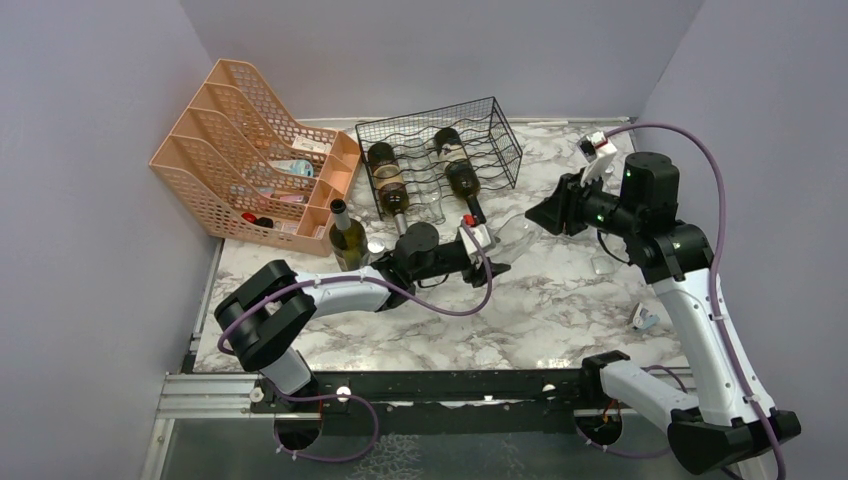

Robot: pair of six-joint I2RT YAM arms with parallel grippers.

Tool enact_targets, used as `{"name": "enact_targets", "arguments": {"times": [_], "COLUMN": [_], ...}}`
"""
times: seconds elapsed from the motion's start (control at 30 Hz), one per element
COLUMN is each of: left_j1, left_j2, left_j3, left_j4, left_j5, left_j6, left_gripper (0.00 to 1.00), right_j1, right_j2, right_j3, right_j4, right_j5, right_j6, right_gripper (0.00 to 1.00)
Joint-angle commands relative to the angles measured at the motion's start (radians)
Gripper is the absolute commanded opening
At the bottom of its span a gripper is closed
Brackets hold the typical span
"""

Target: Put the wine bottle on the wine rack

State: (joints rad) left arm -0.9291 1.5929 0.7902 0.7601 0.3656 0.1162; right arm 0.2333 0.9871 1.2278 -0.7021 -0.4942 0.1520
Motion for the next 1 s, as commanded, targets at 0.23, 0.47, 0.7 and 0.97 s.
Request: {"name": "enact_targets", "arguments": {"times": [0.23, 0.47, 0.7, 0.97], "left_j1": [0.012, 0.013, 0.026, 0.054], "left_j2": [-0.024, -0.039, -0.033, -0.037], "left_j3": [0.03, 0.05, 0.099, 0.144], "left_j4": [0.055, 0.054, 0.049, 0.034], "left_j5": [-0.053, -0.045, -0.08, -0.051], "left_j6": [0.135, 0.531, 0.925, 1.191], "left_gripper": [0.0, 0.0, 0.0, 0.0], "right_j1": [0.0, 0.0, 0.001, 0.033], "right_j2": [-0.041, -0.052, -0.053, -0.021], "right_j3": [0.04, 0.067, 0.102, 0.098], "right_j4": [-0.039, -0.144, -0.18, -0.189], "right_j5": [-0.089, 0.029, 0.127, 0.093], "right_j6": [0.037, -0.025, -0.073, -0.102], "right_gripper": [0.4, 0.67, 0.68, 0.69]}}
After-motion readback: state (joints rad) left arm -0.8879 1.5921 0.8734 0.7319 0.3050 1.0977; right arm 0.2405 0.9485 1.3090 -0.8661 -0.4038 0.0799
